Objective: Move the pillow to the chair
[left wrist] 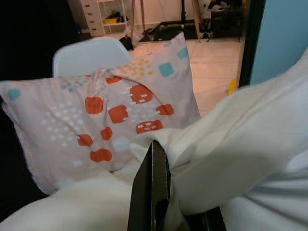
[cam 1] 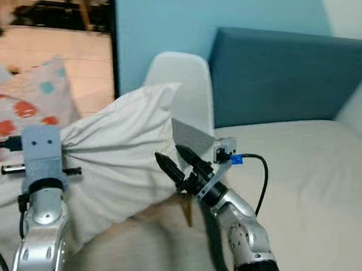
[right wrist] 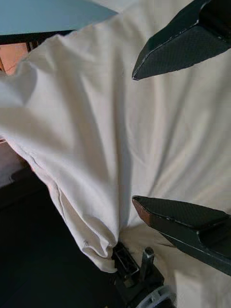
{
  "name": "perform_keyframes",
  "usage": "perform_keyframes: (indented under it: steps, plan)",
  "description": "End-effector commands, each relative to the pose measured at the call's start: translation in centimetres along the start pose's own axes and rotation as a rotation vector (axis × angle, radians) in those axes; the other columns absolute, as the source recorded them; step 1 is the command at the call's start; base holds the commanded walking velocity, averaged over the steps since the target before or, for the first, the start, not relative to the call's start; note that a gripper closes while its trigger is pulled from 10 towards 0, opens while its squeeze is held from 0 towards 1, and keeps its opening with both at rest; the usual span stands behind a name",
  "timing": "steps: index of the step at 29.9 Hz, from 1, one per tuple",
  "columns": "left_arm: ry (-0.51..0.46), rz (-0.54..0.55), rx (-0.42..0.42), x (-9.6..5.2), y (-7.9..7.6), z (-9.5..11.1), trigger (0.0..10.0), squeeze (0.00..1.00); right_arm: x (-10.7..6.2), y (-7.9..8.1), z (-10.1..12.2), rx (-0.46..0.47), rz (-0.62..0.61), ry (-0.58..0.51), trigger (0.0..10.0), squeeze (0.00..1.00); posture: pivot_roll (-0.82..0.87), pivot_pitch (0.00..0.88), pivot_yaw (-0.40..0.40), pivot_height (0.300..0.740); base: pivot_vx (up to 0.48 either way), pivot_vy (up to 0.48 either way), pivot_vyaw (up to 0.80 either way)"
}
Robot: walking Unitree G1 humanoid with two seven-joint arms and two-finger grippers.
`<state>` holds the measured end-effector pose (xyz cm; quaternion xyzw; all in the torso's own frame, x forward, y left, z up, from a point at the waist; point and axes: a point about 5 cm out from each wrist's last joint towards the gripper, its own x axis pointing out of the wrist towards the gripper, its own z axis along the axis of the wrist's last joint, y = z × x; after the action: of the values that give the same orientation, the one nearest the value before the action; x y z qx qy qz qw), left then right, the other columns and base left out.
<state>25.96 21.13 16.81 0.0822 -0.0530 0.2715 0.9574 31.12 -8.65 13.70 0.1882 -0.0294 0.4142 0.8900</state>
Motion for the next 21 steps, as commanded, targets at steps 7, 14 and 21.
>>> perform_keyframes:
  steps: [7, 14, 21]
  plan:
    - [-0.017, -0.105, -0.014, -1.0, -1.9, -0.2, 10.0, 0.0, 0.0, 0.0, 0.4, 0.007, 0.001, -0.011, 10.0, 0.0, 0.02, 0.0, -0.08, 0.74, 0.0, 0.0, 0.69]
    - [-0.005, -0.127, -0.011, -1.3, -2.2, -0.5, 10.0, 0.0, 0.1, 0.0, 0.5, 0.007, 0.005, -0.011, 10.0, 0.0, 0.02, 0.0, -0.08, 0.74, 0.0, 0.0, 0.69]
    - [-0.021, -0.129, 0.004, -0.8, -2.0, -0.3, 10.0, 0.0, 0.2, 0.1, 0.7, 0.008, 0.009, -0.013, 10.0, 0.0, 0.01, 0.0, -0.071, 0.74, 0.0, 0.0, 0.69]
